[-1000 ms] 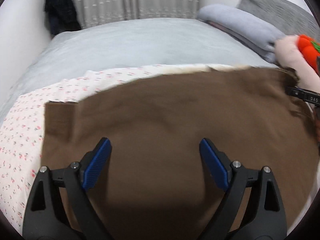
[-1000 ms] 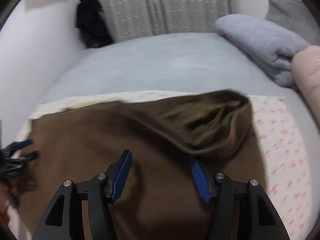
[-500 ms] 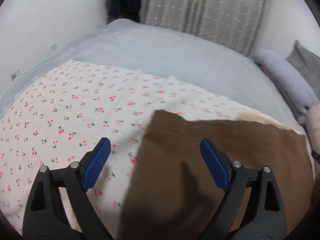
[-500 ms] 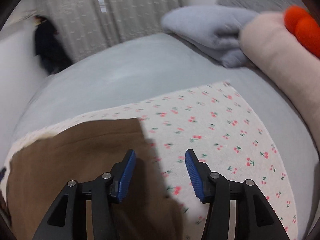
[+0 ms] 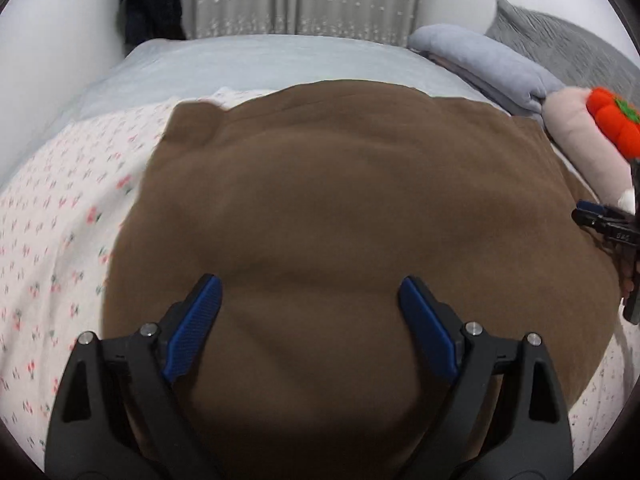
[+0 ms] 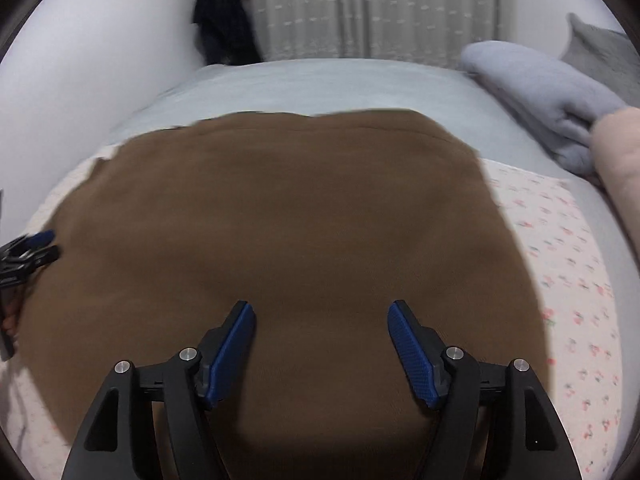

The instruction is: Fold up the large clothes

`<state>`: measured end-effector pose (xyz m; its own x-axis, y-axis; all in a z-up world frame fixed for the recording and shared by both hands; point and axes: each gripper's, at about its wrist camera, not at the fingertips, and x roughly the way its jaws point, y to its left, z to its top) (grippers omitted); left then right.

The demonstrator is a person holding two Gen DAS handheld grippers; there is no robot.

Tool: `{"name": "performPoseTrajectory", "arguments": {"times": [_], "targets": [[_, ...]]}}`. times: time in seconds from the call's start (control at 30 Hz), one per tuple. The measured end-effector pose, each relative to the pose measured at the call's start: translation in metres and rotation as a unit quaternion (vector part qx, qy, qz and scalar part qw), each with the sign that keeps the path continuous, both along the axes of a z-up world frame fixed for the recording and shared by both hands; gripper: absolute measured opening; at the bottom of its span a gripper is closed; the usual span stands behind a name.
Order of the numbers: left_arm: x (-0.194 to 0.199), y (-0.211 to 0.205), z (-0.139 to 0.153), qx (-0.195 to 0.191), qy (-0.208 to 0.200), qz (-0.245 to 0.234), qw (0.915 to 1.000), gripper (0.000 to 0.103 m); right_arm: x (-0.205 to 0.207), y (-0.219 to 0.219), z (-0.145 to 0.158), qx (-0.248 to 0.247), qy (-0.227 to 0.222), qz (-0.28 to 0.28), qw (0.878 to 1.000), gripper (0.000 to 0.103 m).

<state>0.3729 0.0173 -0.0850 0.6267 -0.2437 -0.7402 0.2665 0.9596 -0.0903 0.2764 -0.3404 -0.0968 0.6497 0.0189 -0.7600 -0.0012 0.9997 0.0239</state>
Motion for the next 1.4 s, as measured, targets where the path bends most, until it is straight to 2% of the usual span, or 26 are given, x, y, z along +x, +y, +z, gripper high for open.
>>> {"name": "performPoseTrajectory", "arguments": {"times": [0.07, 0.17, 0.33, 0.43, 0.53, 0.57, 0.63, 0.67, 0.7, 0.73, 0.87, 0.97, 1.13, 1.3, 1.4], "targets": [[-0.009, 0.014, 0.008, 0.008, -0.002, 0.035, 0.9993, 0.091, -0.007, -0.011, 0.004, -0.003, 0.005, -0.026, 1.0, 0.072], [-0.03, 0.03, 0.018, -0.004, 0.007, 0.047, 0.9988, 0.091, -0.027, -0.012, 0.017, -0.023, 0.008, -0.046, 0.999, 0.073], [-0.062, 0.053, 0.032, -0.024, 0.025, 0.048, 0.9982, 0.091, -0.067, -0.016, 0.039, 0.013, 0.004, -0.045, 0.999, 0.078], [-0.08, 0.07, 0.033, -0.064, 0.055, 0.069, 0.994, 0.091, -0.09, -0.016, 0.047, 0.035, -0.001, -0.043, 0.998, 0.082], [-0.096, 0.09, 0.021, -0.125, 0.099, 0.099, 0.9822, 0.091, -0.113, -0.019, 0.05, 0.052, 0.0, -0.046, 0.998, 0.083], [-0.104, 0.097, 0.013, -0.159, 0.124, 0.111, 0.9731, 0.091, -0.122, -0.019, 0.049, 0.052, 0.005, -0.047, 0.998, 0.083], [-0.114, 0.104, 0.004, -0.211, 0.151, 0.116, 0.9588, 0.091, -0.131, -0.022, 0.049, 0.045, 0.01, -0.054, 0.997, 0.083], [-0.12, 0.107, -0.001, -0.243, 0.164, 0.117, 0.9489, 0.091, -0.137, -0.022, 0.049, 0.043, 0.011, -0.057, 0.997, 0.083], [-0.124, 0.107, -0.005, -0.258, 0.17, 0.117, 0.9439, 0.091, -0.144, -0.023, 0.049, 0.045, 0.011, -0.059, 0.997, 0.083], [-0.128, 0.107, -0.008, -0.269, 0.174, 0.116, 0.9403, 0.091, -0.149, -0.024, 0.049, 0.048, 0.013, -0.061, 0.997, 0.083], [-0.134, 0.105, -0.018, -0.272, 0.186, 0.128, 0.9356, 0.091, -0.16, -0.031, 0.044, 0.055, 0.027, -0.067, 0.996, 0.083], [-0.132, 0.106, -0.032, -0.301, 0.199, 0.142, 0.922, 0.091, -0.163, -0.033, 0.037, 0.056, 0.033, -0.067, 0.996, 0.083], [-0.124, 0.103, -0.039, -0.343, 0.185, 0.154, 0.9082, 0.087, -0.158, -0.037, 0.019, 0.081, 0.046, -0.091, 0.991, 0.083], [-0.113, 0.101, -0.047, -0.38, 0.171, 0.184, 0.8901, 0.087, -0.154, -0.027, 0.032, 0.095, -0.003, -0.104, 0.99, 0.083], [-0.112, 0.102, -0.05, -0.401, 0.151, 0.204, 0.88, 0.087, -0.149, -0.003, 0.048, 0.093, -0.041, -0.088, 0.991, 0.083]]}}
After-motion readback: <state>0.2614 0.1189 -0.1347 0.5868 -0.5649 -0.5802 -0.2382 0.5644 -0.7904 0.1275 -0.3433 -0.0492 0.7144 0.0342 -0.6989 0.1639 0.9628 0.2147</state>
